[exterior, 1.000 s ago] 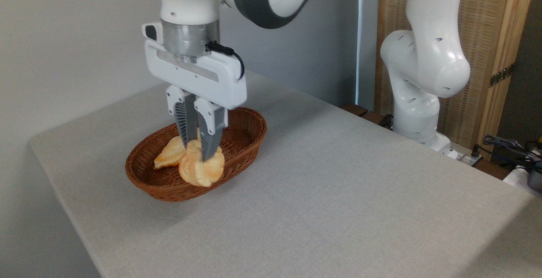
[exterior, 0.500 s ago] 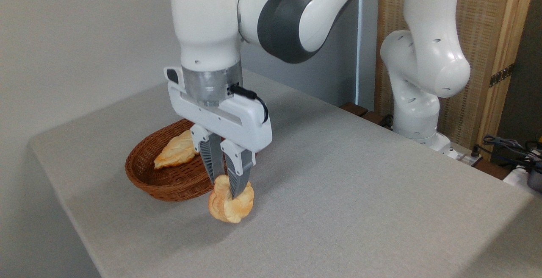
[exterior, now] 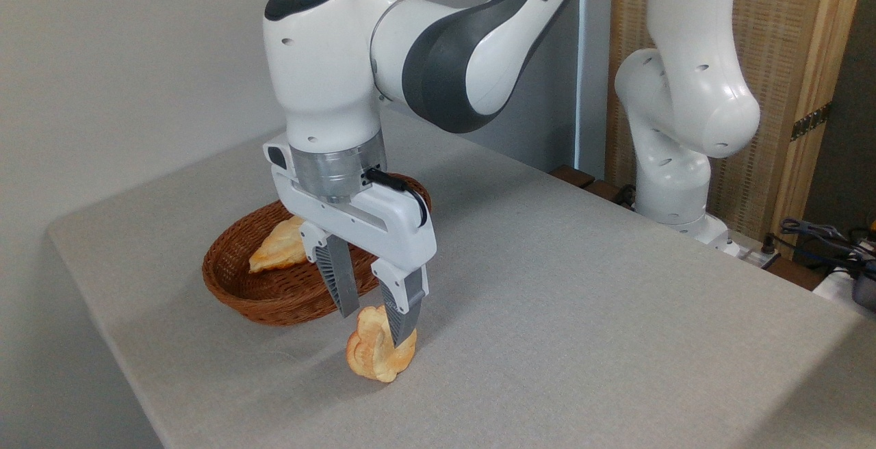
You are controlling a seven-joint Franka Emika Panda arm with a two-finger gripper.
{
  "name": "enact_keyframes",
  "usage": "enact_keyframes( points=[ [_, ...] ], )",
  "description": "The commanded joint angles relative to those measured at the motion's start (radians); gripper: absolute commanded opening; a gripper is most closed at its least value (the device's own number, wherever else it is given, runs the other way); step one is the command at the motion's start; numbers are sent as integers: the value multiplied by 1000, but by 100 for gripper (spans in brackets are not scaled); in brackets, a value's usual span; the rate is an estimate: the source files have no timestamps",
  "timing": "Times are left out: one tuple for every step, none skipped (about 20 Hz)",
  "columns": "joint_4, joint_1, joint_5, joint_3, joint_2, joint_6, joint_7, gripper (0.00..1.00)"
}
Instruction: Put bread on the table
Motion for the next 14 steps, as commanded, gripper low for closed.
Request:
enact_keyframes(
  points=[
    [12,-7,9,7,-25,0,7,100],
    [18,-8,9,5,-34,2,7,100],
    [27,-8,9,4,-39,2,8,100],
    [29,-8,9,-2,-47,2,8,100],
    [35,-10,10,-4,-51,2,8,100],
    [46,-11,12,-7,-50,2,8,100],
    [70,-11,13,-9,-47,2,10,100],
    [85,-13,13,-9,-44,2,10,100],
    [95,-14,13,-9,-45,2,10,100],
    [99,-14,12,-9,-48,2,11,100],
    [110,-14,12,-9,-47,2,10,100],
    [122,-16,12,-9,-47,2,8,100],
    [129,-16,12,-9,-47,2,8,100],
    [130,-17,12,-9,-47,3,7,100]
  ],
)
